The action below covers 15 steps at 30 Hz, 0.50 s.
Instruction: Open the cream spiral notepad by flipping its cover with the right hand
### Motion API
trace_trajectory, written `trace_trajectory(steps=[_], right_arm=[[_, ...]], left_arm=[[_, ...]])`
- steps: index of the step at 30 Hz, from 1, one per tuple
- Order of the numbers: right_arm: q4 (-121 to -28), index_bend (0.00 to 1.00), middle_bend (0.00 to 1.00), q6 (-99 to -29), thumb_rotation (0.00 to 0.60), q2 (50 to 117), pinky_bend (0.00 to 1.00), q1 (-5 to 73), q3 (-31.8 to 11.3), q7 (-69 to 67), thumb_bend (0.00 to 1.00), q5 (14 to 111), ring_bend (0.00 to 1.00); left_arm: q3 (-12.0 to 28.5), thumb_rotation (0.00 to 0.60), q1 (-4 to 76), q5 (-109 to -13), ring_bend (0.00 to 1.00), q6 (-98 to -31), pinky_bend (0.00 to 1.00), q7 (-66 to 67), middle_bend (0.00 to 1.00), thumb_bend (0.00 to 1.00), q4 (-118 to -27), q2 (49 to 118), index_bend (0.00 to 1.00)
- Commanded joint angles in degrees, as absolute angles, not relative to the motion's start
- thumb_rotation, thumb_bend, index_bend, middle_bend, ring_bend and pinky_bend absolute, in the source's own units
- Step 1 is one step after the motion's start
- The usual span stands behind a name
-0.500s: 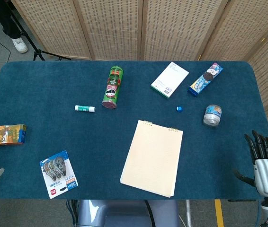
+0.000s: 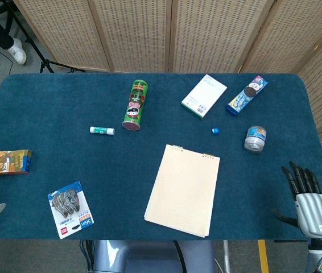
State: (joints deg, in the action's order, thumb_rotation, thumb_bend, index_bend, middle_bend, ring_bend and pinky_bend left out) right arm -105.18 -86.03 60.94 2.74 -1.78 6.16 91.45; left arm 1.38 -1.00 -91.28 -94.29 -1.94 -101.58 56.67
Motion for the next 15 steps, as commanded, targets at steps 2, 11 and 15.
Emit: trace_trajectory(steps=[2,11,15], right_arm=[[-101.26,0.2,0.0,-80.25,0.6,61.03,0.0,6.48,1.76,1.16,0.11,98.71,0.0],[-91.47,0.35,0.0,-77.33,0.6,66.33,0.0,11.91,5.53,-5.21,0.13,110.95,0.0],[-90.71,0.4,0.0,-75.39,0.6,68.39,0.0,13.49,6.0,-3.16,0.16,112.43,0.0]], left_arm=[[1.53,0.6,-0.92,-91.28,0.0,-94.33,0.0,-1.49,0.0,0.0,-101.41,57.05,0.0],[1.8,0.6,-0.64,-90.15,0.0,-93.41,0.0,-0.48,0.0,0.0,-101.8,57.4,0.0],[1.83,0.6,-0.48,-89.76,0.0,-92.87,0.0,-0.47,0.0,0.0,-101.88,57.33,0.0]])
